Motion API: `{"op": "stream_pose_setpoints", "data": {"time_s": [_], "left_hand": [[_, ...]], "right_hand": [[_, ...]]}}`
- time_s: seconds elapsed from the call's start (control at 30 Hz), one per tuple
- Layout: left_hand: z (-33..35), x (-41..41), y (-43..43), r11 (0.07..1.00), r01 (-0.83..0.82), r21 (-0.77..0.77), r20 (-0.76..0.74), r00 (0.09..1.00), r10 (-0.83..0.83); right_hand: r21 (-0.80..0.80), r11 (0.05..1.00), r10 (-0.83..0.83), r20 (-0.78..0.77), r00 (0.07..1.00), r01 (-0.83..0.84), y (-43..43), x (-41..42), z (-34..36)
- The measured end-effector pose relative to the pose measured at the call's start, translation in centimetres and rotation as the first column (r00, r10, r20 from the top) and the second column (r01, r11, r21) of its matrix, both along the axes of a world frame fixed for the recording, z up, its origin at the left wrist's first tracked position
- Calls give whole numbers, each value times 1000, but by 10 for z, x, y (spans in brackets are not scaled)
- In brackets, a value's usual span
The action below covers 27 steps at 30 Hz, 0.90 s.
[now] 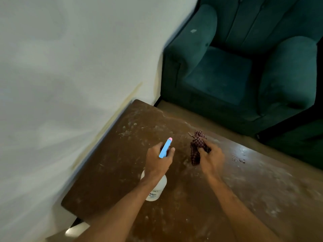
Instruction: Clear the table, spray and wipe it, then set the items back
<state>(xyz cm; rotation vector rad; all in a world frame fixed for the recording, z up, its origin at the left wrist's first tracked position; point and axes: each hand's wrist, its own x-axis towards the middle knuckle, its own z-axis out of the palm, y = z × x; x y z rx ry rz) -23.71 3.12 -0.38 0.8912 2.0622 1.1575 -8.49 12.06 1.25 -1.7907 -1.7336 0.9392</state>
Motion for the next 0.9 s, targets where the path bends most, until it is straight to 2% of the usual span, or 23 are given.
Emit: {"op": "stream_pose_setpoints", "data": {"time_s": [0.27,0.37,0.57,0.67,0.8,0.9], "left_hand": [[-6,75,19,995,95,-29,20,995,-94],[0,106,21,990,138,-31,7,990,-137],[-8,143,14,995,90,-41,-12,996,-90],[-10,140,2,999,19,-48,-7,1000,-19],[-7,104,-32,978,-202,-51,-51,979,199],[-5,70,-67,940,-328,-90,-19,944,328]], "right_hand": [[40,994,-102,99,990,98,21,79,10],[36,992,-124,93,988,121,20,114,12],[30,992,-122,93,988,120,15,159,13],[21,995,-97,96,991,95,12,159,8],[-11,1000,-20,74,997,21,0,129,-2],[-32,998,64,44,997,-62,-15,90,-6]]}}
